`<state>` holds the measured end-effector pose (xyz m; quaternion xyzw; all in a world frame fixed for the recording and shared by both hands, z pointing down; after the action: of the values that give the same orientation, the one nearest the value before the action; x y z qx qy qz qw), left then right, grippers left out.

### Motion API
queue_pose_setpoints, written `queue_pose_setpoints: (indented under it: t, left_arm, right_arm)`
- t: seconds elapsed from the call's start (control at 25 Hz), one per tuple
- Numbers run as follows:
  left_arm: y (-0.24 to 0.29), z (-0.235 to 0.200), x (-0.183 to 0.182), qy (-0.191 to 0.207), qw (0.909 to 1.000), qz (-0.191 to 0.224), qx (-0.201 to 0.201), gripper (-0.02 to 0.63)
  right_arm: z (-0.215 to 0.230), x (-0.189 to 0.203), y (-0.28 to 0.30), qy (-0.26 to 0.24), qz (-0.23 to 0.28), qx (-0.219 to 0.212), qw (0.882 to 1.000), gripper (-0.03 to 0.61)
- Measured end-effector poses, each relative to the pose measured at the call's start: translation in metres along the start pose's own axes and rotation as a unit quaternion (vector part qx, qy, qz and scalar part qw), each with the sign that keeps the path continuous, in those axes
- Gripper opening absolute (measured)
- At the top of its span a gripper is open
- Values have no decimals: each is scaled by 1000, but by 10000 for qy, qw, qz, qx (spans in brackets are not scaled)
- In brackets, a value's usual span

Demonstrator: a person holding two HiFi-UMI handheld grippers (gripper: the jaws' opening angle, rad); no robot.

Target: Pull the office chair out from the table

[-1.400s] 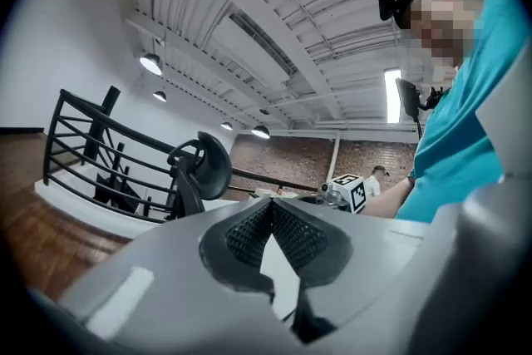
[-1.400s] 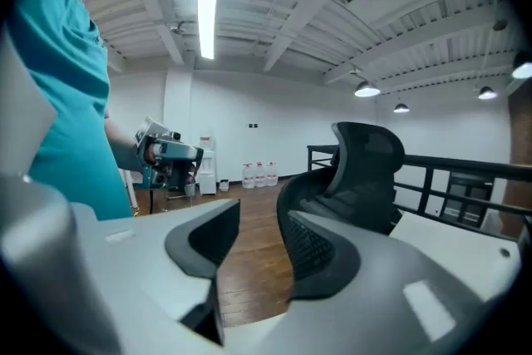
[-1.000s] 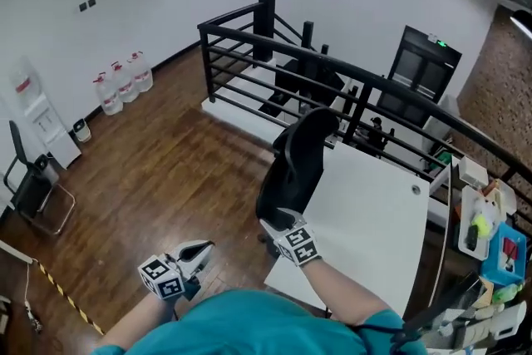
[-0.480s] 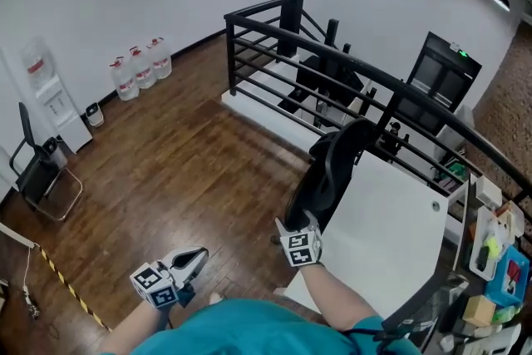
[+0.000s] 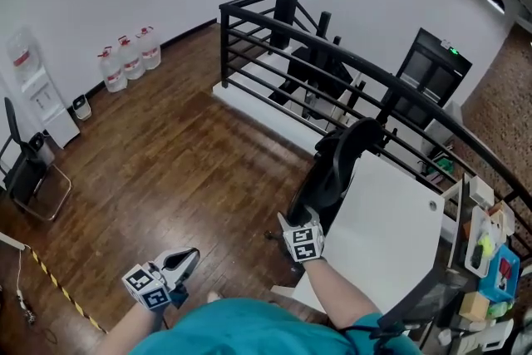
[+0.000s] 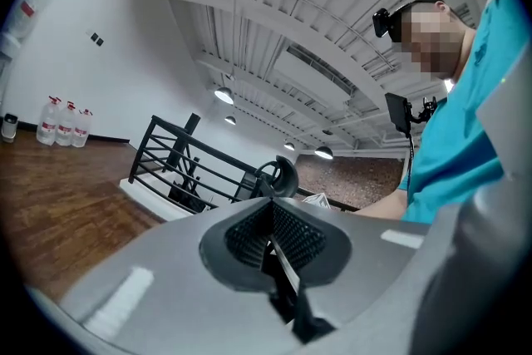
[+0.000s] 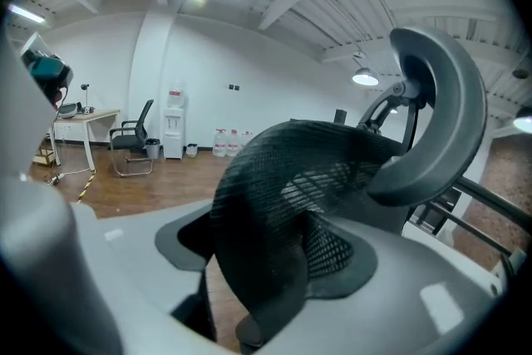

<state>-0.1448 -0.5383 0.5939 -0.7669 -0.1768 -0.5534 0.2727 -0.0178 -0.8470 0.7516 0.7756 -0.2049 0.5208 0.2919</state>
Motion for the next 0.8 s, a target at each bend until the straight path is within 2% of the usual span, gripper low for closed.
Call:
queue_pose_setpoints:
  t: [0.32, 0.8]
  left_arm:
    - [-33, -19, -21, 17, 9999, 83, -92, 18]
    - [-144, -34, -73, 242, 9977, 200, -603, 20]
  right_arm:
    - [-27, -19, 31, 59, -44, -6, 10000, 290]
    - [-87, -52, 76, 172, -145, -8, 9997, 295]
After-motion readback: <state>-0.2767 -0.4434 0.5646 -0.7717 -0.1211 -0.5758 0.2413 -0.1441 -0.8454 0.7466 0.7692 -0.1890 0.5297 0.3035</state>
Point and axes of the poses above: the fingertips, and each gripper's own axes: y forward along the fingers, z to its right, x out of its underside, the point moved 1 cm from there along -y, backward along the fingers, and after that the axes turned 15 degrees about x, right-handed, at the moved point
